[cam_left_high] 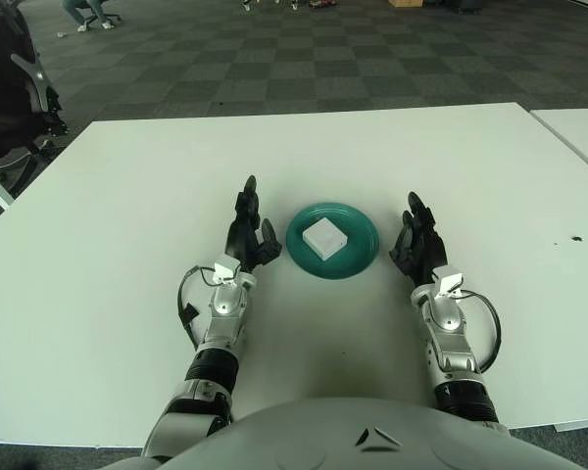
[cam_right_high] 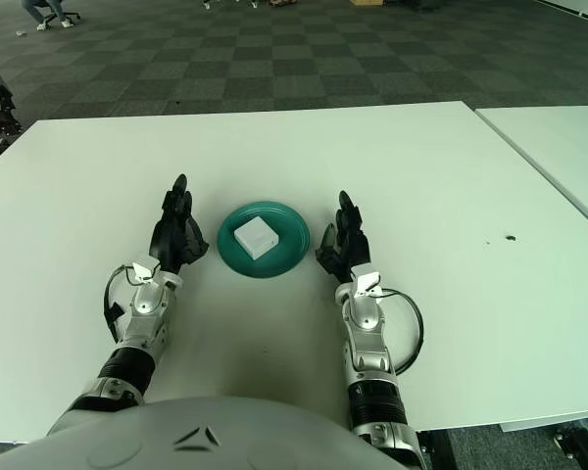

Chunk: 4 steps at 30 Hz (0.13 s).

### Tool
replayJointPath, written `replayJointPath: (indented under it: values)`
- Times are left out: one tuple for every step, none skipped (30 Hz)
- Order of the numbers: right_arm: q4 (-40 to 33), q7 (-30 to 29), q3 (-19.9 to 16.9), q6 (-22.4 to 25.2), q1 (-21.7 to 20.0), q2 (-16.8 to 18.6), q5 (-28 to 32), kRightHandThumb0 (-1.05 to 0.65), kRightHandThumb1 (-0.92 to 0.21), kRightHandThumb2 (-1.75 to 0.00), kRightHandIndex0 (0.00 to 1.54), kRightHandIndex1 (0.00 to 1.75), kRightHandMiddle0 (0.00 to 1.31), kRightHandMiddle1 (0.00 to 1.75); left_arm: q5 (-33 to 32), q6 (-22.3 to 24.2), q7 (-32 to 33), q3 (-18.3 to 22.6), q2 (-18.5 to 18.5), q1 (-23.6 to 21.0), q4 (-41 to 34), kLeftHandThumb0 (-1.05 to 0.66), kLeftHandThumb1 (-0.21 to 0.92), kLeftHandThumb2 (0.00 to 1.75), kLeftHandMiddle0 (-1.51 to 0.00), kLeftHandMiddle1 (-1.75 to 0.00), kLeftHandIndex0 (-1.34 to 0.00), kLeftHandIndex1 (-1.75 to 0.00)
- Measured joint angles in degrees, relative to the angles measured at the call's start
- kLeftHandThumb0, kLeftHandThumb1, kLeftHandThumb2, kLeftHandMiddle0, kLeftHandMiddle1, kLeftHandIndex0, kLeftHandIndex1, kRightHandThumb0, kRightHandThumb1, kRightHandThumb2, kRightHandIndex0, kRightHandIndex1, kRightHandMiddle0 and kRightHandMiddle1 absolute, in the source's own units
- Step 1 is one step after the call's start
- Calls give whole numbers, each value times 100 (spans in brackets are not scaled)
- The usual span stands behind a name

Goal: Put the charger into the plate.

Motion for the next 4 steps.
replayJointPath:
  values:
    - [-18, 6, 4, 15, 11, 0, 5, -97, -92, -93, 0, 0, 0, 9, -29, 18, -33, -1, -13, 43, -62, -93, 92, 115, -5, -1, 0, -16]
    - [-30, 12, 5, 24, 18, -1, 9, -97, -92, -93, 0, 0, 0, 9, -46, 33, -48, -3, -24, 81, -121, -93, 92, 115, -5, -1, 0, -16]
    - [-39, 18, 5, 32, 23, -2, 13, -97, -92, -93, 0, 0, 0, 9, -66, 53, -67, -5, -35, 111, -167, -93, 92, 114, -6, -1, 0, -17]
    - [-43, 28, 4, 35, 26, -4, 18, -97, -92, -93, 0, 0, 0, 9, -85, 75, -87, -4, -48, 139, -213, -93, 92, 114, -6, -1, 0, -17]
